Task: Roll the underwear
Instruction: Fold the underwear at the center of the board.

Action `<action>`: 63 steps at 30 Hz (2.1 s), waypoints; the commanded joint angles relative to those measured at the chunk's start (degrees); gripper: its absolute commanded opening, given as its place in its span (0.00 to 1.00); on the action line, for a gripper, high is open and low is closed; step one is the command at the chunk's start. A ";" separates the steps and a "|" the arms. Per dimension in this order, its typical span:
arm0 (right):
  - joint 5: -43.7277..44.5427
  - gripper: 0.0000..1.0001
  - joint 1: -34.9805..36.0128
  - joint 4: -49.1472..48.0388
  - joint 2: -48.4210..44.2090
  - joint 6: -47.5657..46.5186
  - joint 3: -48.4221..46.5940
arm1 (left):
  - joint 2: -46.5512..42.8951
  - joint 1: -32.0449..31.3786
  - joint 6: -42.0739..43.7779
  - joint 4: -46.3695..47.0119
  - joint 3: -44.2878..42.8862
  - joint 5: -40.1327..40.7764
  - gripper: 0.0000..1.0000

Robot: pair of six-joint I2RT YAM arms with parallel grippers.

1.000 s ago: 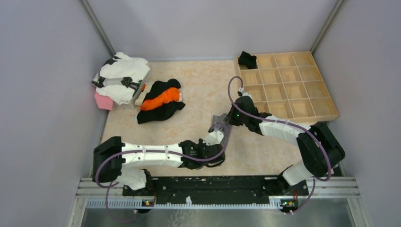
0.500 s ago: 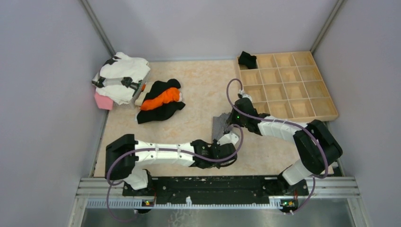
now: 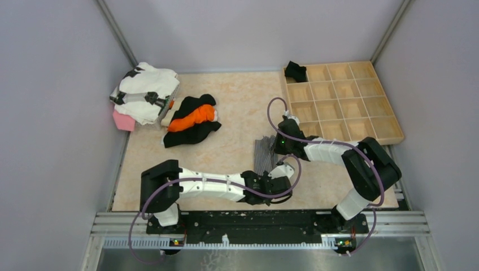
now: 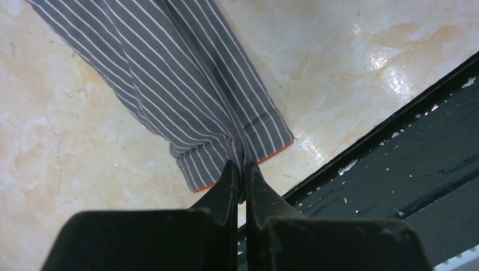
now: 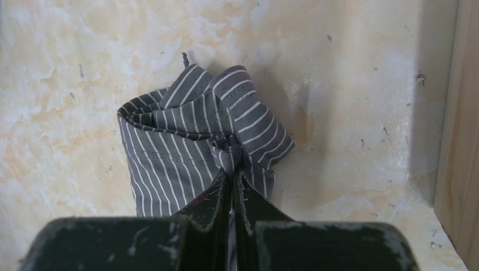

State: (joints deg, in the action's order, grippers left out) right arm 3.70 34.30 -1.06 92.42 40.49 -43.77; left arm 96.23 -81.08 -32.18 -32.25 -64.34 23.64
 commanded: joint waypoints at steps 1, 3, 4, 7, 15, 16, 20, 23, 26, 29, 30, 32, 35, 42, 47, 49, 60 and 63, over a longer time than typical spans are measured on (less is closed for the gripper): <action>0.61 0.00 -0.58 -1.74 1.43 -0.88 -0.18 | 2.07 -0.62 -1.47 3.37 -1.51 -1.20 0.00; 0.28 0.00 -0.56 -1.90 1.61 -0.85 -0.10 | 2.58 -0.74 -1.99 4.03 -1.26 -1.57 0.00; 0.11 0.00 -0.54 -1.93 1.71 -0.85 -0.09 | 2.79 -0.82 -2.33 4.33 -1.16 -1.61 0.00; -0.24 0.00 -0.61 -2.01 1.88 -0.85 -0.07 | 3.11 -0.84 -3.14 5.14 -0.72 -1.30 0.00; -0.98 0.00 -0.54 -2.19 2.01 -0.76 0.09 | 3.04 -0.84 -4.11 5.82 -0.57 -0.74 0.21; -1.12 0.00 -0.54 -2.19 2.00 -0.76 0.09 | 2.82 -0.84 -4.07 5.86 -0.61 -0.73 0.25; -1.40 0.00 -0.59 -2.11 1.97 -0.76 -0.08 | 1.69 -0.84 -3.77 6.86 -0.69 -1.17 0.36; -1.59 0.00 -0.57 -2.06 1.74 -0.89 -0.18 | 0.96 -0.84 -3.44 7.81 -0.69 -1.90 0.42; -1.69 0.00 -0.55 -1.80 1.33 -0.92 -0.26 | 0.10 -0.84 -3.19 8.54 -0.58 -2.50 0.46; -1.88 0.04 -0.51 -1.30 0.58 -1.02 -0.50 | -0.99 -0.84 -2.99 9.35 -0.36 -2.95 0.50; -1.98 0.05 -0.60 -1.10 0.13 -1.10 -0.59 | -1.46 -0.84 -2.93 9.59 -0.35 -3.17 0.50; -2.06 0.10 -0.61 -0.52 -0.94 -1.29 -0.82 | -2.73 -0.84 -2.65 10.06 -0.31 -3.49 0.51; -1.61 0.19 -0.55 0.87 -3.04 -1.87 -1.54 | -5.26 -0.84 -2.24 10.45 -0.09 -3.18 0.51; 2.01 0.33 -0.52 6.75 -8.18 -4.79 -3.51 | -16.22 -0.32 -4.78 10.23 5.79 5.67 0.56; 3.92 0.36 -0.52 8.94 -12.85 -6.94 -2.95 | -25.88 4.08 -8.97 13.67 15.62 7.36 0.57; 4.12 0.35 -0.58 9.37 -14.55 -7.60 -2.19 | -28.33 6.34 -9.46 15.22 18.78 5.74 0.56; -16.29 0.08 -0.54 7.66 -15.55 -8.44 0.13 | -28.69 8.39 -9.68 18.29 22.99 3.88 0.50; -19.96 0.06 -0.47 7.41 -14.52 -8.64 1.71 | -28.32 8.39 -9.77 19.23 23.69 3.41 0.50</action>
State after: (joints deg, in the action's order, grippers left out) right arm -7.46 34.28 7.99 77.23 32.95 -43.77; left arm 67.29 -72.79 -41.08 -17.08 -41.69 27.77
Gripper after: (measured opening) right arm 0.071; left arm 0.505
